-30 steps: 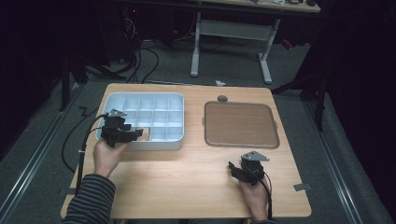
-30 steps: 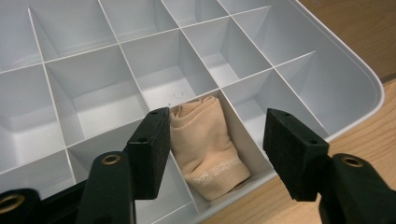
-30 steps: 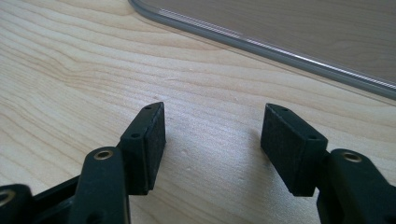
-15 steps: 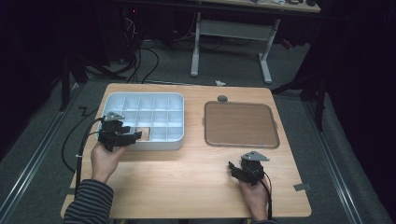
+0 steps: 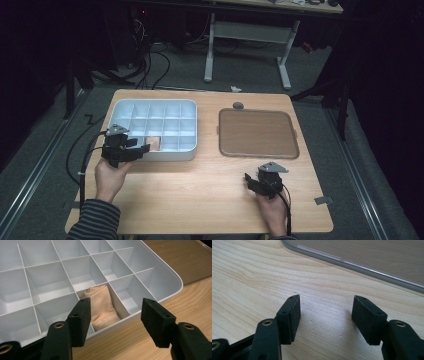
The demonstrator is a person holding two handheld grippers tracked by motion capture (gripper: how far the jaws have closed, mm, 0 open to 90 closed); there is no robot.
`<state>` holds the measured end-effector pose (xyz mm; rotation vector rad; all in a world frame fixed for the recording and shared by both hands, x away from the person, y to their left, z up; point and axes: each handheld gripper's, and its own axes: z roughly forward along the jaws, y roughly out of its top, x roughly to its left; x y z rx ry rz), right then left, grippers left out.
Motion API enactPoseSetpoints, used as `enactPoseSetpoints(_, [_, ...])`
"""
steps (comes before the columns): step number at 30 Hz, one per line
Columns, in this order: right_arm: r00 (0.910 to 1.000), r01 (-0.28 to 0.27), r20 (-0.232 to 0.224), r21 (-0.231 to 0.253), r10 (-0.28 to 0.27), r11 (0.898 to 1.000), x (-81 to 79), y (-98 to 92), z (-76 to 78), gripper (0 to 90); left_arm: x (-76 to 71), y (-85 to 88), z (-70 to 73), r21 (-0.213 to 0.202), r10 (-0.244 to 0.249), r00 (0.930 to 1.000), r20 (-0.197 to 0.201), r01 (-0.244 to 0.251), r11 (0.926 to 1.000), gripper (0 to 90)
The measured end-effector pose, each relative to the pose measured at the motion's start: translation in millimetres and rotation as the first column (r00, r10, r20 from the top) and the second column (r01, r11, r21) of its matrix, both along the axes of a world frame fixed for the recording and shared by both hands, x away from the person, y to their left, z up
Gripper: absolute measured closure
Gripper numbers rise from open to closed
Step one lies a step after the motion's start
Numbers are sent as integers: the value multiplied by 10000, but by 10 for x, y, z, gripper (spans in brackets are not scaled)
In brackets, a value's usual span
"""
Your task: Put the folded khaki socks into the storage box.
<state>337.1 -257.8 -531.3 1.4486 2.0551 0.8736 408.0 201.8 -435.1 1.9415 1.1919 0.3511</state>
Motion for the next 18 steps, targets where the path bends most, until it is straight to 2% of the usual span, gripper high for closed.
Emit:
enactPoseSetpoints(9, [10000,-1,-1,0,1,10000,0,0,0,404,-79,5,-7,-190,73,9999,147,-70,9998,418])
enactPoseSetpoints(18, [10000,5,-4,8,-5,10000,0,0,0,404,-147,-1,-67,-370,122,9999,109,-118,9992,418])
